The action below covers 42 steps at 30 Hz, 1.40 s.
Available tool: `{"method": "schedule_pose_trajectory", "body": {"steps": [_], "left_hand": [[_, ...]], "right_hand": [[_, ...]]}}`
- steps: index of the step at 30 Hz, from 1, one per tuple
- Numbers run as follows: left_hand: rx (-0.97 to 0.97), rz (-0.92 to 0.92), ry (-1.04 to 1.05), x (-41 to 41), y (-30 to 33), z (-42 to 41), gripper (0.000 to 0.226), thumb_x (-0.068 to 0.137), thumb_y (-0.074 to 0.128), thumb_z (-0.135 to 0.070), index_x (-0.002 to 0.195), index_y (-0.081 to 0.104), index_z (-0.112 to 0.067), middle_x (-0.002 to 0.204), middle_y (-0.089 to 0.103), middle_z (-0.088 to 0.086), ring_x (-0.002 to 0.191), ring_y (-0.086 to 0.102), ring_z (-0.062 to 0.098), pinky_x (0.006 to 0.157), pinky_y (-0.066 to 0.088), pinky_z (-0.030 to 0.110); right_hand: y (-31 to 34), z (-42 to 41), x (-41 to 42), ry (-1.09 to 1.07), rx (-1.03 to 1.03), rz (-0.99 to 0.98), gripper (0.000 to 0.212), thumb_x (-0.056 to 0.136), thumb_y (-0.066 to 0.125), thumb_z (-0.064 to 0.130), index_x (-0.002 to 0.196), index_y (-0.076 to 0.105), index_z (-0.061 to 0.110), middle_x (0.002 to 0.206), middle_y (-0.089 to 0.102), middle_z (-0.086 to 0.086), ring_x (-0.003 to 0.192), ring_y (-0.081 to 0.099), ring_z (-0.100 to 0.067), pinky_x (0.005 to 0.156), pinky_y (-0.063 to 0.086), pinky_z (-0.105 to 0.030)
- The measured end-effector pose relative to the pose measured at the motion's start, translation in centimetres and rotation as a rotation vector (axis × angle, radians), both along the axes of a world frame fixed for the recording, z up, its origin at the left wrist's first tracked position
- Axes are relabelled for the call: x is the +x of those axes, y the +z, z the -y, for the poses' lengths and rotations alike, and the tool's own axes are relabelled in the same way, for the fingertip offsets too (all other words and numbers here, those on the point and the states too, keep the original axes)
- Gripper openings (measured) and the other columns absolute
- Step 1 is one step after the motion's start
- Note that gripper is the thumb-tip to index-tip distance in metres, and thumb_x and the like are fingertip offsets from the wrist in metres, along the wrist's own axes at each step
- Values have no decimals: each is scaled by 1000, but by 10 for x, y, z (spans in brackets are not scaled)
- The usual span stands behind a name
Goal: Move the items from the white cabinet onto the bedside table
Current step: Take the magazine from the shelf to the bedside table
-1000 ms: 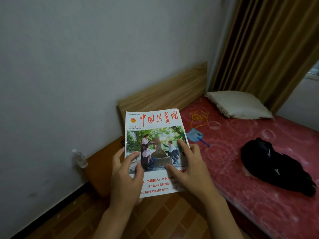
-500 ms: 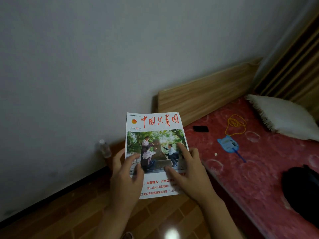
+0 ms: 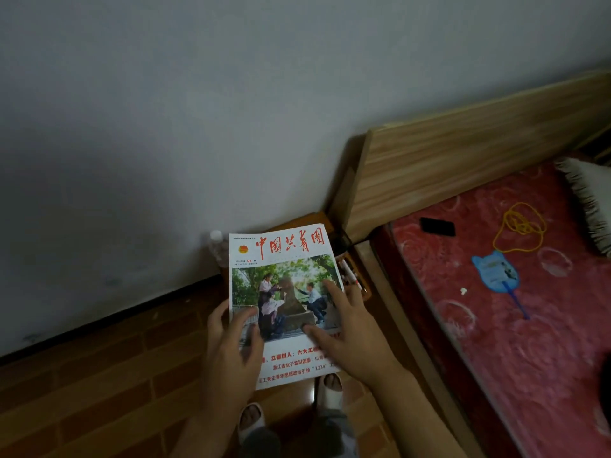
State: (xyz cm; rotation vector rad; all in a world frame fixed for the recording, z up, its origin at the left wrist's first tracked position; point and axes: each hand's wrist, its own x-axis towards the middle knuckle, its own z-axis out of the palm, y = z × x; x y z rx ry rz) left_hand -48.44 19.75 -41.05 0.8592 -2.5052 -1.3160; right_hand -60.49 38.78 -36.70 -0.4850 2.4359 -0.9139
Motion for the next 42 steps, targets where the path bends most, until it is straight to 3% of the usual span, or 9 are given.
{"method": "schedule_pose_trajectory", "body": {"steps": [6, 8, 13, 18, 24, 27, 29, 33, 42], "left_hand": [[45, 103, 11, -14, -68, -1, 43, 97, 53, -41, 137, 58, -28, 158, 24, -8, 113, 58, 14, 65, 59, 16], [35, 125, -5, -18, -95, -3, 48, 92, 53, -45, 137, 57, -29, 158, 23, -11, 117, 54, 14, 65, 54, 8], [43, 201, -6, -37, -165, -20, 39, 93, 67, -17, 132, 63, -20, 156, 27, -7, 127, 46, 16, 72, 46, 2], [60, 160, 19, -65, -227, -33, 33, 96, 58, -26, 128, 63, -20, 157, 27, -11, 132, 39, 5, 91, 57, 32], [18, 125, -46, -93, -287, -35, 30, 96, 63, -9, 126, 63, -14, 159, 30, 3, 131, 26, -24, 91, 36, -4], [-11, 126, -136, -98, -320, -32, 34, 94, 68, -8, 126, 63, -15, 163, 26, 3, 140, 23, -16, 102, 35, 3], [-93, 164, -226, -99, -341, -27, 39, 92, 73, -16, 130, 63, -17, 164, 25, 4, 149, 25, 7, 115, 34, 26], [-206, 254, -360, -104, -370, -17, 53, 82, 84, -20, 130, 63, -15, 155, 39, 16, 140, 38, 35, 110, 44, 55], [-320, 361, -451, -113, -378, -9, 61, 83, 83, -33, 139, 59, -27, 163, 31, 7, 151, 26, 34, 116, 37, 54]], "right_hand": [[-79, 2, -36, 92, 42, 104, 83, 91, 65, 64, 156, 14, 51, 132, 27, 14, 112, 59, -11, 77, 63, -27], [-110, -1, -50, 116, 72, 131, 84, 92, 65, 62, 156, 11, 53, 132, 26, 15, 111, 59, -12, 77, 63, -26], [-186, -13, -85, 154, 115, 219, 86, 92, 67, 58, 155, 9, 54, 139, 24, 14, 116, 59, -16, 77, 64, -29], [-259, -18, -119, 203, 164, 242, 84, 94, 65, 59, 158, 12, 45, 137, 26, 10, 113, 60, -15, 79, 64, -31], [-321, -18, -150, 245, 201, 208, 84, 95, 65, 56, 158, 13, 39, 141, 26, 5, 115, 59, -18, 84, 63, -36], [-345, -16, -157, 228, 255, 95, 80, 96, 63, 55, 158, 15, 37, 144, 27, 2, 125, 51, -21, 97, 58, -40], [-362, -12, -152, 216, 347, -61, 74, 97, 59, 57, 156, 20, 34, 157, 21, -3, 143, 35, -29, 117, 40, -51], [-380, -4, -130, 272, 420, -189, 73, 99, 59, 53, 159, 26, 27, 169, 8, -8, 158, 7, -31, 126, 13, -54], [-403, -13, -122, 402, 268, -110, 70, 103, 58, 43, 162, 26, 24, 174, 2, 2, 159, -9, -21, 129, 7, -46]]}}
